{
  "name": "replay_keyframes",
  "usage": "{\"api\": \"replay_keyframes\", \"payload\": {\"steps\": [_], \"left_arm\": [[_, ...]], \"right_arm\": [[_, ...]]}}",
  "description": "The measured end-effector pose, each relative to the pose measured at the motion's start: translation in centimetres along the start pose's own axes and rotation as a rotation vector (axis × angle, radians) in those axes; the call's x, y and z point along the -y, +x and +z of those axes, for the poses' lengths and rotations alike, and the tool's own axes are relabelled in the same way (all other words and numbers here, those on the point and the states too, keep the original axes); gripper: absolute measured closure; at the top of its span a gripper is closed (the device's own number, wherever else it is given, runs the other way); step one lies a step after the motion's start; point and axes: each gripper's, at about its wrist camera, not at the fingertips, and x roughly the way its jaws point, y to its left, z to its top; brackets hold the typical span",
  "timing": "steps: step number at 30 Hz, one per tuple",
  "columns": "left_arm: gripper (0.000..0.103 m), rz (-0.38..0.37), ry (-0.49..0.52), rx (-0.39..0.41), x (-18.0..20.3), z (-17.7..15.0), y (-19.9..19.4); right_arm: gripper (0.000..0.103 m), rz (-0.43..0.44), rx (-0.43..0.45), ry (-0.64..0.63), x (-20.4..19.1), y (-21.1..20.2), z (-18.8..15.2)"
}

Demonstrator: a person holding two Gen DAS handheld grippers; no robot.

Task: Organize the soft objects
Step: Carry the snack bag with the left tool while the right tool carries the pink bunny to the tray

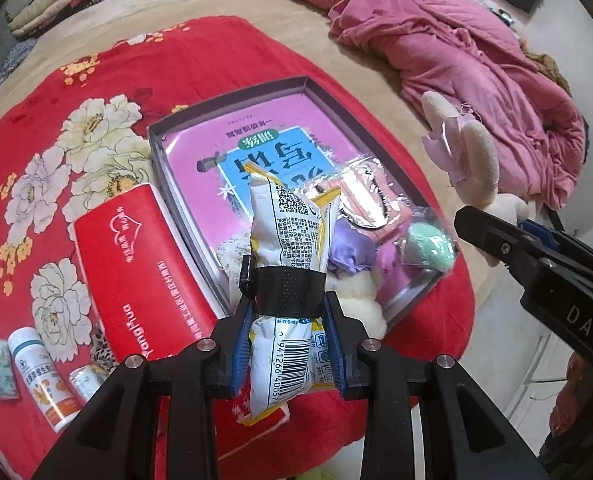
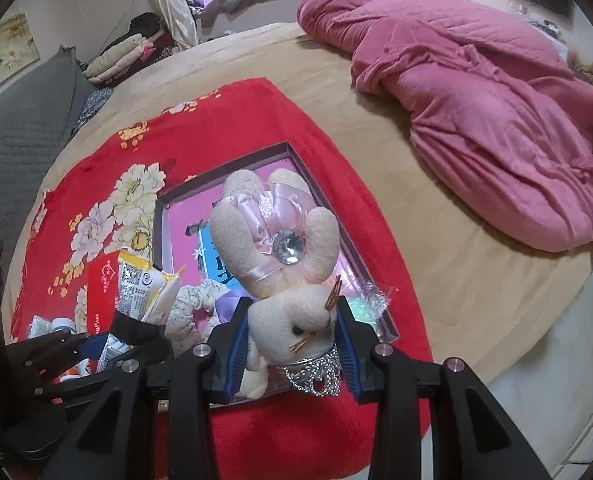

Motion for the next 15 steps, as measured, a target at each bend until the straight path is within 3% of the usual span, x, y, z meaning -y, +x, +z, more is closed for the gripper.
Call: {"api": "replay_keyframes", "payload": {"steps": [15], "left_arm": [[0.069,0.031,0.033,-0.046,0.3,1.1,3.6]], "right_arm": [[0.064,0.013,-0.103,0.004,0.7,6.3,-1.2]]}}
